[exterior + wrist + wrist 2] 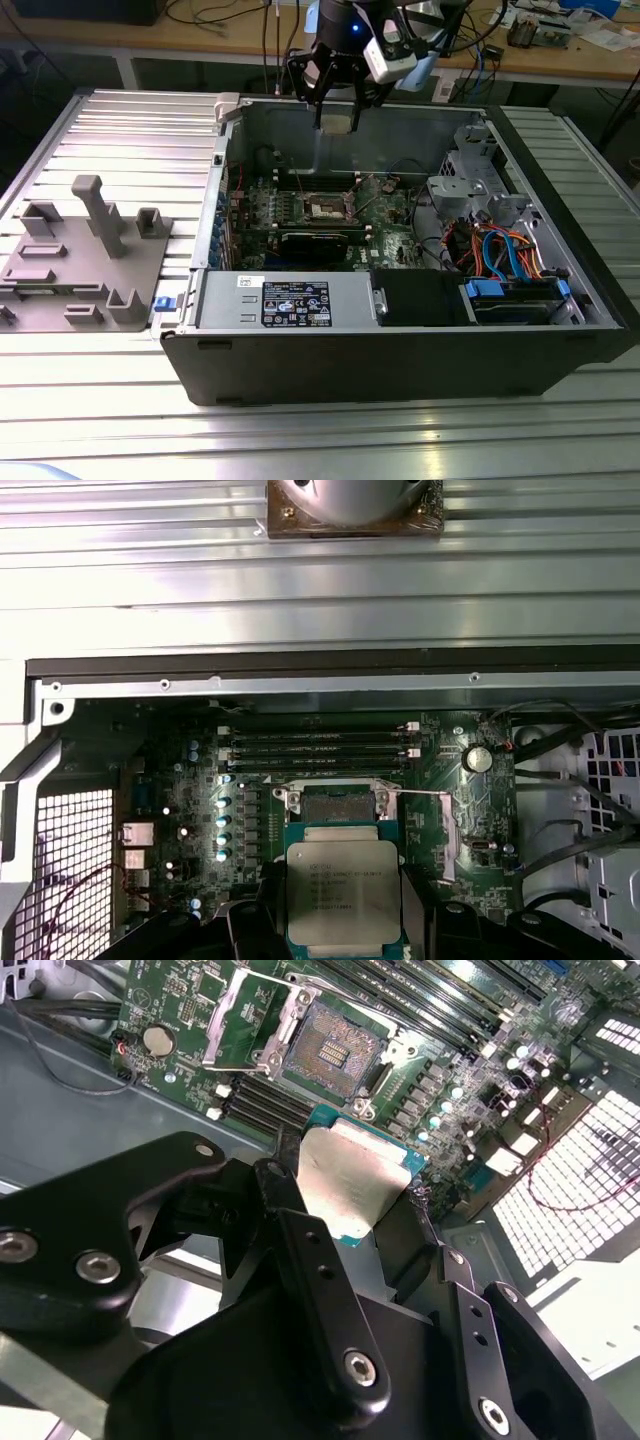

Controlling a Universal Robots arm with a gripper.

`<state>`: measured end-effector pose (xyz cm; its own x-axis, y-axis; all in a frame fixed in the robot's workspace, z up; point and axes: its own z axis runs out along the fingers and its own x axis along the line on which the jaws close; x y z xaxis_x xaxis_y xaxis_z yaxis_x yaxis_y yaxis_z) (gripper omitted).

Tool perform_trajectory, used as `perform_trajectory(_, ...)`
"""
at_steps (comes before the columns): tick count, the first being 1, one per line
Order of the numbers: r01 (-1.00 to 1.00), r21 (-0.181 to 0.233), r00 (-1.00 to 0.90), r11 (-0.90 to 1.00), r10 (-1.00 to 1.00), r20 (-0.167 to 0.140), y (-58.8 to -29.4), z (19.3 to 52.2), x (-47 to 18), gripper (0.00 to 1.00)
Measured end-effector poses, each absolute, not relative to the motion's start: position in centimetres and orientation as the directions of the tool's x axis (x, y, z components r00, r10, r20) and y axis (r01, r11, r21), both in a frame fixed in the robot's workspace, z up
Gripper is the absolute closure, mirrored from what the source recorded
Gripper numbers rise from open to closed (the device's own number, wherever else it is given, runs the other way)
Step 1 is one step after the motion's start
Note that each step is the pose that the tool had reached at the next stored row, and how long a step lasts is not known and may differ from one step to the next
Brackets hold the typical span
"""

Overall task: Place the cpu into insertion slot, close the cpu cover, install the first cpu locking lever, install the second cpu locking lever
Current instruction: 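Place the cpu into insertion slot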

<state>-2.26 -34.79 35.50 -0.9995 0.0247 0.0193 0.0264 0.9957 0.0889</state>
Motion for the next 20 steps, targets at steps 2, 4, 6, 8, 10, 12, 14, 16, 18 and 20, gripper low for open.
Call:
perform_trajectory(2, 0.026, 0.089, -1.000, 0.996, 0.025, 0.019, -34.79, 35.42, -2.26, 0.46)
perform_trajectory(4, 0.026, 0.089, -1.000, 0.996, 0.025, 0.019, -34.79, 35.39, -2.26, 0.46)
perform_trajectory(6, 0.026, 0.089, -1.000, 0.996, 0.025, 0.019, -34.79, 35.35, -2.26, 0.46)
perform_trajectory(8, 0.026, 0.089, -1.000, 0.996, 0.025, 0.019, -34.79, 35.31, -2.26, 0.46)
perform_trajectory(10, 0.026, 0.089, -1.000, 0.996, 0.025, 0.019, -34.79, 35.28, -2.26, 0.46)
perform_trajectory(12, 0.026, 0.089, -1.000, 0.996, 0.025, 0.019, -34.79, 35.13, -2.26, 0.46)
perform_trajectory(14, 0.026, 0.089, -1.000, 0.996, 0.025, 0.019, -34.79, 35.11, -2.26, 0.46)
perform_trajectory(16, 0.026, 0.089, -1.000, 0.996, 0.025, 0.019, -34.79, 35.07, -2.26, 0.46)
perform_trajectory(18, 0.026, 0.089, -1.000, 0.996, 0.025, 0.019, -34.79, 35.04, -2.26, 0.46)
perform_trajectory(20, 0.026, 0.089, -1.000, 0.996, 0.025, 0.019, -34.80, 35.02, -2.26, 0.46)
